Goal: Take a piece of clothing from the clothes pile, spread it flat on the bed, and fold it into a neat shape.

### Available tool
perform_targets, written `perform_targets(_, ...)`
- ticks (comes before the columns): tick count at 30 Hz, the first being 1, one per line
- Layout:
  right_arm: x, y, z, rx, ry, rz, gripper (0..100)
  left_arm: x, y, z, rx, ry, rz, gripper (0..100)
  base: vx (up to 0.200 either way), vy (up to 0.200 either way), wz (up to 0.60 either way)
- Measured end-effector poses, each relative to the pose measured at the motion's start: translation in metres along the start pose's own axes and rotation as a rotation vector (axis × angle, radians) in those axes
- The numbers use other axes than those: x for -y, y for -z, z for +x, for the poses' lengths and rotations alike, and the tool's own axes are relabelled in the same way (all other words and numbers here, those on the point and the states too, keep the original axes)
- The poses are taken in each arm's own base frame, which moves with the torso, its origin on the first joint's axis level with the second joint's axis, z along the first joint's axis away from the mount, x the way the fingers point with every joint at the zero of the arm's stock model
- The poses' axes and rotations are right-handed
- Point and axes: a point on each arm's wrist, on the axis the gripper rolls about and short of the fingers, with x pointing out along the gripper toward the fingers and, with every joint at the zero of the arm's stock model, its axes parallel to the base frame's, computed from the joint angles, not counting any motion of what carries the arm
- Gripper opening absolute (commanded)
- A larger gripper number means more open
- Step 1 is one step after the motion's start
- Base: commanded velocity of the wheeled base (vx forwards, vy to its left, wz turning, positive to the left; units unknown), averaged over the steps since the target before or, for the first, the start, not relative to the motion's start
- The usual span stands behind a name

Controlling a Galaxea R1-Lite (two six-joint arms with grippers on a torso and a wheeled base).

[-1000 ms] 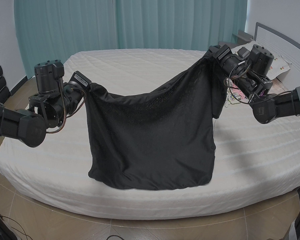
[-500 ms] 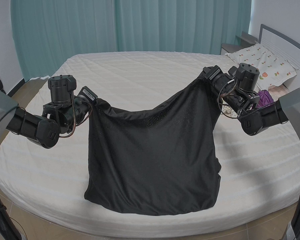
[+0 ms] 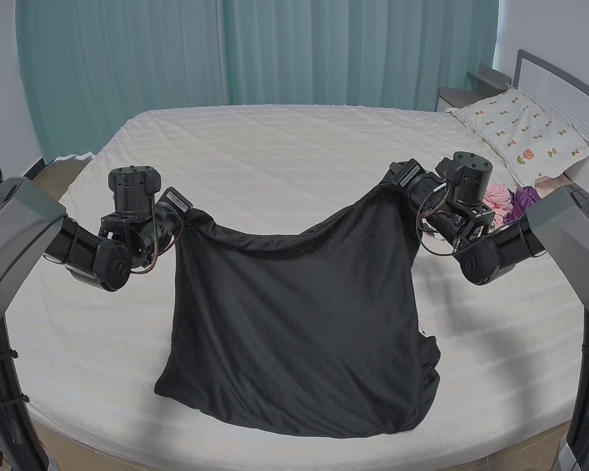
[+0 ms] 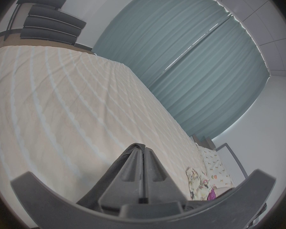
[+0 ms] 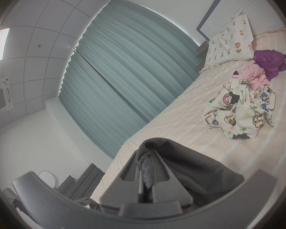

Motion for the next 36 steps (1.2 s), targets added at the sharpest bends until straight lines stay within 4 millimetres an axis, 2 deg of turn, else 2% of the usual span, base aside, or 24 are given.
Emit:
perform_targets(1,0.001,0.002,0.001,-0.006,-0.001,0.0,100,-0.002,-0.002,0.002,0.009,-0.004,-0.002,100,0.0,0.0,0.0)
perform_targets(10,0.018,0.023,0.013,-0.03,0.017,-0.041,100,-0.024,-0.011,0.023,0.068,-0.048,-0.01,100,0.0,0.0,0.0)
perform_targets(15,0.041,0.033,0.021,-0.039,0.065,-0.069,100,-0.044,-0.014,0.036,0.105,-0.103,-0.014,100,0.0,0.0,0.0)
perform_targets(22,0.067,0.037,0.019,-0.095,0.156,-0.073,100,-0.059,-0.006,0.038,0.075,-0.145,-0.008,100,0.0,0.0,0.0)
perform_targets(27,0.078,0.041,0.004,-0.147,0.198,-0.066,100,-0.067,0.001,0.033,0.017,-0.152,-0.003,100,0.0,0.0,0.0)
perform_targets(36,0.09,0.05,-0.043,-0.234,0.284,0.016,100,-0.075,0.014,0.024,-0.136,-0.097,-0.002,100,0.0,0.0,0.0)
